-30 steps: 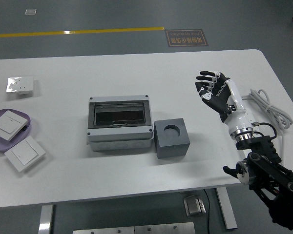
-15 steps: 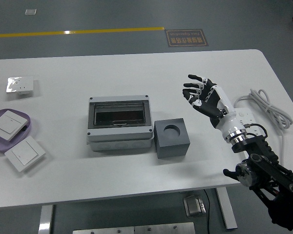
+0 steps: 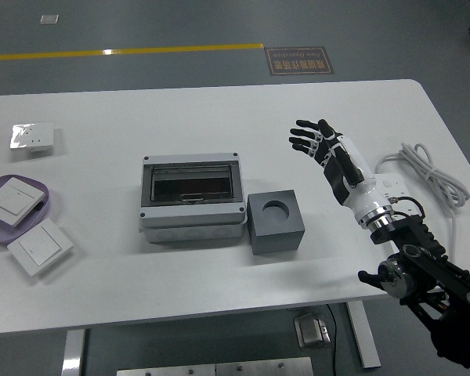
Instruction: Pick up the cylinder from the cube,place it in the box,flap close box
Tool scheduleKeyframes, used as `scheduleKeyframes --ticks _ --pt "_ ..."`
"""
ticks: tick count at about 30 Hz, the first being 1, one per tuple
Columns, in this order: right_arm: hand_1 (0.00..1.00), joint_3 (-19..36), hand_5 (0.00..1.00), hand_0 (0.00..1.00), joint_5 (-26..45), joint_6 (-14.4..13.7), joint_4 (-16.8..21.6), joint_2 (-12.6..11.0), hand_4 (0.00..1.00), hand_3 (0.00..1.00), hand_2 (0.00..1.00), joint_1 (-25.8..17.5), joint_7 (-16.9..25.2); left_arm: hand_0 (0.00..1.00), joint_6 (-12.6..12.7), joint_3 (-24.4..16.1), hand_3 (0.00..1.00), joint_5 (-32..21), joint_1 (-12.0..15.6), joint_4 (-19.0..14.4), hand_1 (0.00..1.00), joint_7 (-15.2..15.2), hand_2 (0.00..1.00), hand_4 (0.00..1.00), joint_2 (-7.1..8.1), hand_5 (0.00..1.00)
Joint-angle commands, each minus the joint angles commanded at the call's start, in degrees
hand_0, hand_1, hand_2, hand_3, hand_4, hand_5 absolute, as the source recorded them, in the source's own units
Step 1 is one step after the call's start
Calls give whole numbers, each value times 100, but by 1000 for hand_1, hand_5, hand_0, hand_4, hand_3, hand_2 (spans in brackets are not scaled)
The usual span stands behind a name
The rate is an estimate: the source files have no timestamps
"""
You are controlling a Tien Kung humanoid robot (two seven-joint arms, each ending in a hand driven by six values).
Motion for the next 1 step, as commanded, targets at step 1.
scheduleKeyframes --ticks 1 --pt "737 -7 998 820 9 0 1 -6 998 703 741 3 -3 613 1 6 639 -1 1 -1 629 0 609 709 3 263"
